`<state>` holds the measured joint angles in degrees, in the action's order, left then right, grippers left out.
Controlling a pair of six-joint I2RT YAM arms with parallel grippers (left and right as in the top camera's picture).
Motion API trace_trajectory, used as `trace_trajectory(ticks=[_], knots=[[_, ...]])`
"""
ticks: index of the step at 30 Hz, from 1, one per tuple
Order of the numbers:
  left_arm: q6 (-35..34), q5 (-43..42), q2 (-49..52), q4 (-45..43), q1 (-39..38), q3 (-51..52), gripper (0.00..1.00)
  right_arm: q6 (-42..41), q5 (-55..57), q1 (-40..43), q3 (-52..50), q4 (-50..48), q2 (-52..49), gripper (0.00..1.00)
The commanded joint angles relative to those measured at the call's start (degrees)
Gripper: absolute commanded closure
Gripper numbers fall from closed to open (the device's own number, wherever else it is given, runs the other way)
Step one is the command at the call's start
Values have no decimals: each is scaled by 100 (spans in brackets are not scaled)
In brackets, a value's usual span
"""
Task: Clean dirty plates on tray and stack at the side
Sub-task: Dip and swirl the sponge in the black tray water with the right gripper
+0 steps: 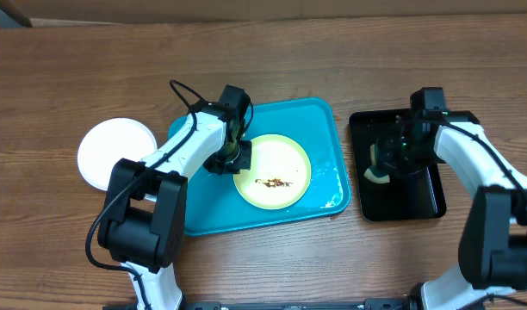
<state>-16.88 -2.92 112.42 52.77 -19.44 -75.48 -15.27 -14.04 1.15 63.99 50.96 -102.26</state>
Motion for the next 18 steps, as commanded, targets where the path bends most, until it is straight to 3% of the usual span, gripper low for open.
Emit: trace_trajectory(ticks=[1,4,6,10,13,17,18], knots=[[-138,142,39,44,24,-66,95,442,-1038,37,-31,-153,-348,96],[-136,144,39,55,24,-66,94,953,-1788,37,-28,-136,-483,96],[-136,142,39,57,24,-66,94,826,-1397,44,-31,-87,-494,96],[-138,142,39,74,24,-66,95,-1215,916,175,-28,173,-494,96],[-136,144,39,79,24,-66,95,-1464,885,208,-28,170,-494,96],[-138,144,39,79,24,-66,95,387,-750,13,-28,-136,-494,96],[-136,144,39,79,24,-66,95,651,-734,-66,-28,-118,-494,96]])
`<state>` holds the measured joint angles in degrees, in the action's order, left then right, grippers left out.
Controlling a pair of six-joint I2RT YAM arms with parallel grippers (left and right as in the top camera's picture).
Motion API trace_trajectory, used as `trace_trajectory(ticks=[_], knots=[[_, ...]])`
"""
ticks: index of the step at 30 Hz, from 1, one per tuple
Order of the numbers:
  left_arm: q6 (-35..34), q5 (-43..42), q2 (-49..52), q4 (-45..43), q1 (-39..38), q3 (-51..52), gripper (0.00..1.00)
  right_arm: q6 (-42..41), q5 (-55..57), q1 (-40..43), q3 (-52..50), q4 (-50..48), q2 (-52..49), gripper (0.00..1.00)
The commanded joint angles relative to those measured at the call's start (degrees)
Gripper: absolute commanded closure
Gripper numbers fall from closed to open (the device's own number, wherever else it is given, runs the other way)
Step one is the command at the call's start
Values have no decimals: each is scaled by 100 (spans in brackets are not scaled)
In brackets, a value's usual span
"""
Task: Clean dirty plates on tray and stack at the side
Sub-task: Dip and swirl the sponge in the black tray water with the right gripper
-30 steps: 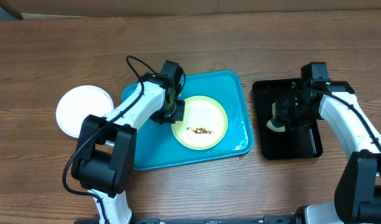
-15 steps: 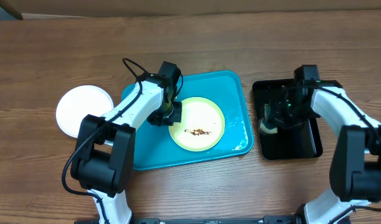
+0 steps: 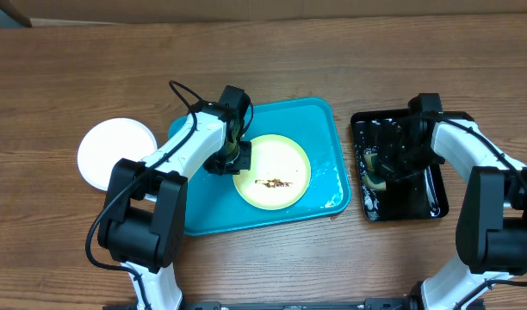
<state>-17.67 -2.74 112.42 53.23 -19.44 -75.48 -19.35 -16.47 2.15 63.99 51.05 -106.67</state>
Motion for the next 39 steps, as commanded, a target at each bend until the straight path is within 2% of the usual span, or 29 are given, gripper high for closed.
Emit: trace_trajectory(ticks=[1,3,4,6,7,9,11,12,14,16,18,19,21,22,26,28,31,34,39], knots=[[-57,127,39,33,24,-66,95,1029,-197,-216,-28,-101,-52,96],[-59,125,39,42,24,-66,95,170,962,-256,-28,-4,-52,96],[-59,125,39,52,24,-66,95,-577,1611,-251,-28,109,-52,96],[-57,127,39,72,24,-66,95,-1178,1891,-238,-28,197,-52,96],[-57,127,39,76,24,-66,95,-1224,1810,-236,-28,190,-52,96],[-57,125,39,79,24,-66,95,-870,1338,-254,-28,94,-52,96],[-59,127,39,74,24,-66,95,372,466,-310,-28,7,-52,96],[-59,127,39,74,24,-66,95,597,461,-326,-28,83,-52,96],[-59,127,39,74,24,-66,95,129,1200,-328,-28,278,-52,96],[-59,125,39,76,24,-66,95,-953,2149,-293,-28,503,-50,96],[-59,125,39,79,24,-66,95,-1147,2050,-251,-28,472,-50,96],[-59,125,39,79,24,-66,95,-785,1661,-251,-26,350,-50,96],[-59,125,39,76,24,-66,95,1032,-109,-258,-17,92,-50,96],[-59,127,39,76,24,-66,95,1613,-787,-278,-11,109,-50,96],[-59,127,39,76,24,-66,95,1788,-1314,-289,-11,109,-50,96],[-59,127,39,76,24,-66,95,2271,-2009,-289,-7,122,-39,96],[-59,127,39,74,24,-66,95,1915,-1950,-225,81,79,-39,96],[-59,125,39,76,24,-66,95,1064,-1097,-142,262,92,-39,96],[-59,125,39,79,24,-66,95,494,-116,-101,514,341,-37,96]])
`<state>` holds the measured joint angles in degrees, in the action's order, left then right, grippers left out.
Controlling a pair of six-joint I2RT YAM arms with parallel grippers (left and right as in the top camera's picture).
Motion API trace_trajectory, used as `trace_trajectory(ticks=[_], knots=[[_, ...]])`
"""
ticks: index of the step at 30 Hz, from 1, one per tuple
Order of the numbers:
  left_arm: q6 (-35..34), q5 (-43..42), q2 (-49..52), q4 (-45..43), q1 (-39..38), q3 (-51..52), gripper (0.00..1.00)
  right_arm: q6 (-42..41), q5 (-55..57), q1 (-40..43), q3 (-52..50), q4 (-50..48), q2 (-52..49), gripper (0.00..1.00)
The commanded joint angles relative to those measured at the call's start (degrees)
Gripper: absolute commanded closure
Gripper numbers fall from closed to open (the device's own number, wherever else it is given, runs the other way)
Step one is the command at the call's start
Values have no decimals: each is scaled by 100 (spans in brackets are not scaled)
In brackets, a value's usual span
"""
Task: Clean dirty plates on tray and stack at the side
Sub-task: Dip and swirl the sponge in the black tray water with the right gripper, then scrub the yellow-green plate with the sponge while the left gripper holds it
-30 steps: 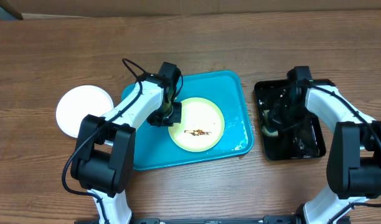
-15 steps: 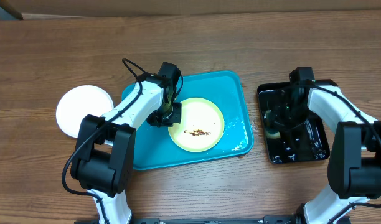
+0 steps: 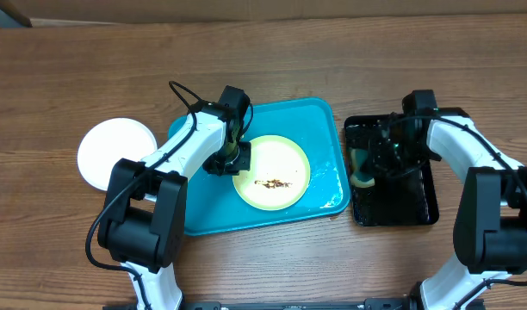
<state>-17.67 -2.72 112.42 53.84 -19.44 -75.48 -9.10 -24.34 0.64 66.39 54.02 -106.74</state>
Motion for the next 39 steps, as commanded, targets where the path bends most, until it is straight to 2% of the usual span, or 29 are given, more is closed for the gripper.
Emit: trace_trajectory(ticks=[1,4,18,30,34,39], knots=[[-59,122,39,20,24,-66,95,-715,935,50,269,63,-31,96],[-59,122,39,33,24,-66,95,-916,1294,50,216,61,-33,96],[-57,33,39,33,24,-66,96,-885,1266,44,-363,15,-31,96],[-55,13,39,28,24,-66,96,-564,855,-63,570,269,595,96],[-31,13,39,31,24,-66,96,-302,734,-398,590,365,826,96],[20,-13,39,13,24,-63,96,-350,807,-879,588,249,837,96]])
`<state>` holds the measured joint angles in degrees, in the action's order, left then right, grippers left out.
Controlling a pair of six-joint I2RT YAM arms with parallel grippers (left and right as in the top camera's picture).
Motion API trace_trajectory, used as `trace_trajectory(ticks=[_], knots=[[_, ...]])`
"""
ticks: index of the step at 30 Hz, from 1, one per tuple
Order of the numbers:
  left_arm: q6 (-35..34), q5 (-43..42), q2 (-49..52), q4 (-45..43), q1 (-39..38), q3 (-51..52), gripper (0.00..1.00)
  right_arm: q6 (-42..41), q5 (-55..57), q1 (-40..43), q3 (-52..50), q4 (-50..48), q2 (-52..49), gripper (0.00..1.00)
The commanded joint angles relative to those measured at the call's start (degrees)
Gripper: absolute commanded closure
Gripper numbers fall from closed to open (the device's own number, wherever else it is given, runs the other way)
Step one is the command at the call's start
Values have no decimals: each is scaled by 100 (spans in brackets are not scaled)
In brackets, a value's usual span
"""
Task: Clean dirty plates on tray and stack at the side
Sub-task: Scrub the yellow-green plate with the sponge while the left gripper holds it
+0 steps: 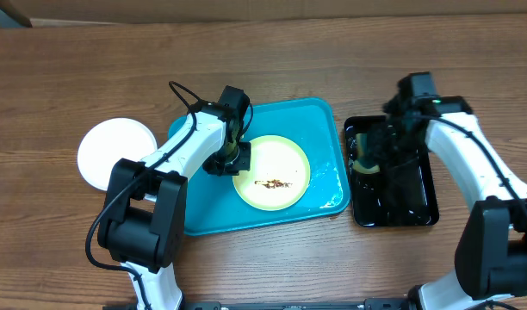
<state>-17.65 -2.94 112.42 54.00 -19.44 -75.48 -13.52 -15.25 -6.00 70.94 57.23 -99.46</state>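
A pale yellow plate (276, 164) with a brown food smear (276, 182) lies in the teal tray (324, 112). My left gripper (235, 155) sits at the plate's left rim and looks shut on it. A clean white plate (117, 153) rests on the table left of the tray. My right gripper (377, 148) is shut on a yellowish sponge (361, 160), held over the left part of the wet black tray (406, 207).
The black tray of water stands close against the teal tray's right side. Water glistens in the teal tray's right corner (337, 200). Bare wooden table (263, 60) lies behind and in front of both trays.
My right gripper with the sponge has shifted toward the back of the black tray and looks higher. The left gripper, the yellow plate and both trays have not moved.
My left gripper stayed at the yellow plate's left rim throughout. The right gripper held the sponge down in the black tray, first at its left middle; the black tray then tilted and slid a little left toward the teal tray. Now the sponge sits higher.
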Motion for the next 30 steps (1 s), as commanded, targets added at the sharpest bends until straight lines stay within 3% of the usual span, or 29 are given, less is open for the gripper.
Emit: trace_trajectory(ticks=[1,6,14,30], knots=[[94,-59,39,-11,24,-66,96,116,-214,-317,133,-122,109,96],[225,-269,39,-90,24,-63,96,120,-817,-901,133,-417,107,96],[225,-577,39,-131,24,-63,96,-918,-876,-2076,87,-1346,-11,96],[223,-743,39,-133,24,-63,96,-1722,-586,-3132,70,-2430,-977,96]])
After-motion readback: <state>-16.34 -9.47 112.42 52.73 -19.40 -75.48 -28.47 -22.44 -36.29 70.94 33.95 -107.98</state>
